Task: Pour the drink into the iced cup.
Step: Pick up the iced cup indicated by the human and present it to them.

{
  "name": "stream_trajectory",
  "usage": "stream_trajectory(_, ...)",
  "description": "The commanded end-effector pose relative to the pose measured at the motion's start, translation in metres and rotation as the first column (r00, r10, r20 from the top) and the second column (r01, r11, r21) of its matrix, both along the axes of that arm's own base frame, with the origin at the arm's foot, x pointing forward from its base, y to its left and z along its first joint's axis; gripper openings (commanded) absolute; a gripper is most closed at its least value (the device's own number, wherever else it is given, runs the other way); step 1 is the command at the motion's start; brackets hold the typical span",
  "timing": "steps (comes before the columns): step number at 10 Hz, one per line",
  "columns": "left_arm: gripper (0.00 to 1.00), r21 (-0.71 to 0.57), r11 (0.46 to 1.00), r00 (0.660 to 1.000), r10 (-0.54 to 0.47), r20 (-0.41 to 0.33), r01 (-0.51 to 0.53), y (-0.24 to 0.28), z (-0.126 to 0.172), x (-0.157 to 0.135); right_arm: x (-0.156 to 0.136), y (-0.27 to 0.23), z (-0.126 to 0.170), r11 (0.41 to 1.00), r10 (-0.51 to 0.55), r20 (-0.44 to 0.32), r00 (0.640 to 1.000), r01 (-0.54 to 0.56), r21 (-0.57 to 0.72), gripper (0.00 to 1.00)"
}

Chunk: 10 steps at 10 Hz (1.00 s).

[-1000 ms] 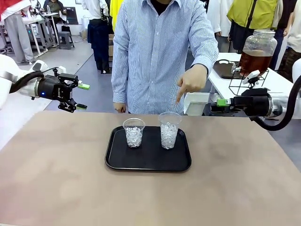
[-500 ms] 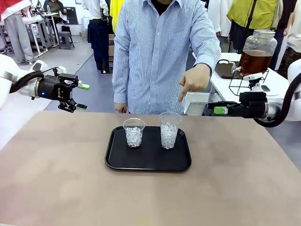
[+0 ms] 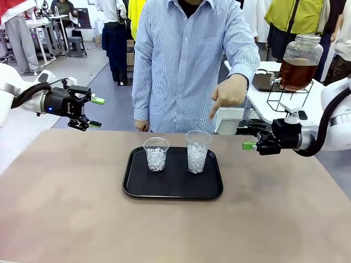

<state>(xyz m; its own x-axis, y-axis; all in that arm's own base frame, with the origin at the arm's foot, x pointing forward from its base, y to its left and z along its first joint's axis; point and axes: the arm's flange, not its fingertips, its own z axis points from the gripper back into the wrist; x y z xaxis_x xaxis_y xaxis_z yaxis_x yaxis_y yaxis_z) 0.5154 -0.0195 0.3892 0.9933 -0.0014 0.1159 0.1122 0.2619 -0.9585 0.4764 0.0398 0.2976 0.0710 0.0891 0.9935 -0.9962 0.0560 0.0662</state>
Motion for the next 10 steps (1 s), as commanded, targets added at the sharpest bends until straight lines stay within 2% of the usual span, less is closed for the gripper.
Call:
stream_trajectory(1,1.0,-0.001,1.0,1.0,0.001,0.001,-0.001,0.0,0.001,-0.002,0.014,0.015,-0.008,0.999,-0.044,0.026,0.999,0.045,-0.026,1.0)
stream_trajectory(3,1.0,-0.001,1.0,1.0,0.001,0.001,-0.001,0.0,0.001,-0.002,0.015,0.015,-0.01,0.998,-0.058,-0.035,0.998,0.057,-0.036,1.0)
stream_trajectory(4,1.0,-0.001,1.0,1.0,0.001,0.001,-0.001,0.0,0.001,-0.002,0.009,0.006,-0.011,0.999,-0.023,-0.005,1.0,0.023,-0.029,1.0)
stream_trajectory(8,1.0,-0.001,1.0,1.0,0.001,0.001,-0.001,0.0,0.001,-0.002,0.01,0.007,-0.014,0.999,-0.031,-0.014,0.999,0.03,-0.034,1.0)
stream_trajectory(10,1.0,-0.001,1.0,1.0,0.001,0.001,-0.001,0.0,0.001,-0.002,0.028,0.014,-0.025,0.999,-0.04,0.058,0.997,0.04,0.011,1.0)
